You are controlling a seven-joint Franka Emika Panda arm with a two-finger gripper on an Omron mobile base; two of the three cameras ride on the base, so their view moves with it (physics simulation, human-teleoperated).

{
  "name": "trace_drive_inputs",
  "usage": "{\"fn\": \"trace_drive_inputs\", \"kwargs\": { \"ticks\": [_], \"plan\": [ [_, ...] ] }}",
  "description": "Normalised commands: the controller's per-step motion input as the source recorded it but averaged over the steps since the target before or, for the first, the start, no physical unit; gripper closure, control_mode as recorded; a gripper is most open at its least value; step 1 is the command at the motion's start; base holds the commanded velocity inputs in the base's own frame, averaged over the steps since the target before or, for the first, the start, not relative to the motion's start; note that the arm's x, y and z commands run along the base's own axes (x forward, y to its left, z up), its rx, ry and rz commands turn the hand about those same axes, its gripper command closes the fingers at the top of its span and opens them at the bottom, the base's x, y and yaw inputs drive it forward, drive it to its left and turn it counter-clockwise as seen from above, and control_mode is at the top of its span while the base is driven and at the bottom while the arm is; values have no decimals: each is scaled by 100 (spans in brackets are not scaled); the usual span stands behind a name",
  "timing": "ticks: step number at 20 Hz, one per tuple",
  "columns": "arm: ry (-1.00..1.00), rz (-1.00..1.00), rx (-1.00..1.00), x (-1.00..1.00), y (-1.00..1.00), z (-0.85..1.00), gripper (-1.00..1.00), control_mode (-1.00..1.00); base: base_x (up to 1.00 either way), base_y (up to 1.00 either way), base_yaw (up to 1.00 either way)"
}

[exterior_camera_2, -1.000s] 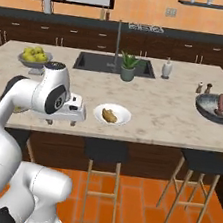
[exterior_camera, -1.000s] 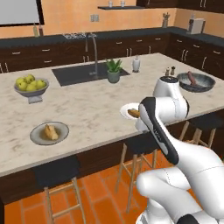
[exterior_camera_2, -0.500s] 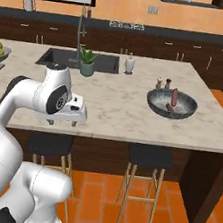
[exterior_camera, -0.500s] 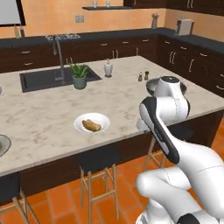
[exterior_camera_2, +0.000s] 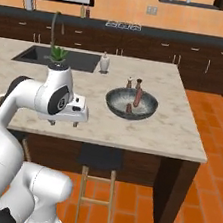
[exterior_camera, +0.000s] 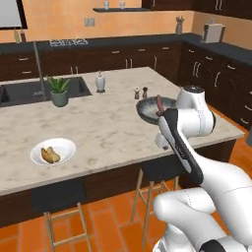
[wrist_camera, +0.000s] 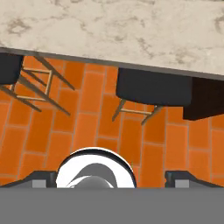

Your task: Place one bun and one sausage from the bowl on each plate.

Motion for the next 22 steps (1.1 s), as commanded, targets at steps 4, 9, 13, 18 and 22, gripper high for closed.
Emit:
{"fn": "trace_drive_inputs", "kwargs": {
  "ticks": [4,9,13,18,22],
  "plan": [
    [0,0,0,0,0,0,-100,100,51,-100,26],
    [0,0,0,0,0,0,-100,100,54,-99,16],
    [0,0,0,0,0,0,-100,100,51,-32,2],
    [0,0,0,0,0,0,-100,100,63,-1,0],
    [0,0,0,0,0,0,-100,100,60,0,2]
  ]
}}
